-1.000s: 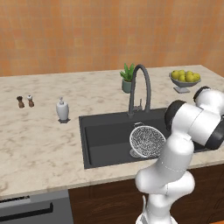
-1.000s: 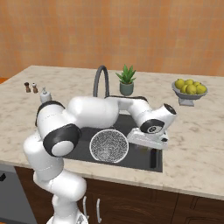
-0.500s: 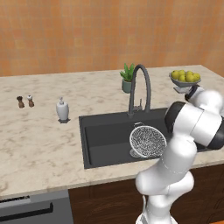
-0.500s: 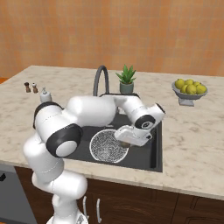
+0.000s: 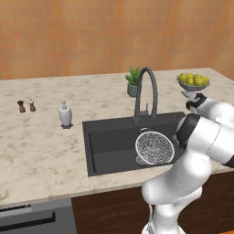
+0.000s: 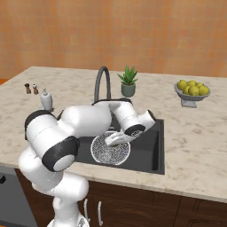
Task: Put the colander in the sink, put the kiwi in the colander, and turn on the sink faucet and pour water over the colander.
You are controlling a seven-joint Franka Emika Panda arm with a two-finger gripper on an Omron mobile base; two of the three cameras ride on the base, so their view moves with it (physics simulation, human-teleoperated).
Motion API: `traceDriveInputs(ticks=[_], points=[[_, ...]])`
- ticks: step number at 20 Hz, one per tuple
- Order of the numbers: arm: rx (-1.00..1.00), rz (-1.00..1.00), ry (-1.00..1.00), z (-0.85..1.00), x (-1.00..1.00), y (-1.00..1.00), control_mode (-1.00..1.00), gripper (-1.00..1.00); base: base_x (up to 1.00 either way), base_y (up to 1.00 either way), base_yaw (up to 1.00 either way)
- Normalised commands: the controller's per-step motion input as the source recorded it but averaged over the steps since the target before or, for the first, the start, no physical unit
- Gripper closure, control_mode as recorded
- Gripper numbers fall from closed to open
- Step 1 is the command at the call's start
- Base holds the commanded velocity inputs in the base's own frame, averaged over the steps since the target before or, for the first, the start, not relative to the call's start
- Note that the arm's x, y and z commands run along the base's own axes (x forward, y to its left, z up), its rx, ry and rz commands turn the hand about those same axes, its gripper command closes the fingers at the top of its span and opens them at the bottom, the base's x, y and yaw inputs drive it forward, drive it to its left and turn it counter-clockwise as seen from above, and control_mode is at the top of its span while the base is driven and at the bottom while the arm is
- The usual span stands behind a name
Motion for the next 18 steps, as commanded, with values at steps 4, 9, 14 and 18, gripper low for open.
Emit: traceDriveInputs(ticks=[4,9,14,18], points=[[0.01,0.13,-0.54,-0.51,0.12,0.37,-1.00,1.00,0.00,0.00,0.00],[0.02,0.14,-0.38,-0.37,0.37,0.12,-1.00,1.00,0.00,0.00,0.00],[0.00,0.17,-0.11,-0.16,0.63,0.00,-1.00,1.00,0.00,0.00,0.00],[0.00,0.18,-0.01,-0.26,0.61,-0.21,-1.00,1.00,0.00,0.00,0.00]])
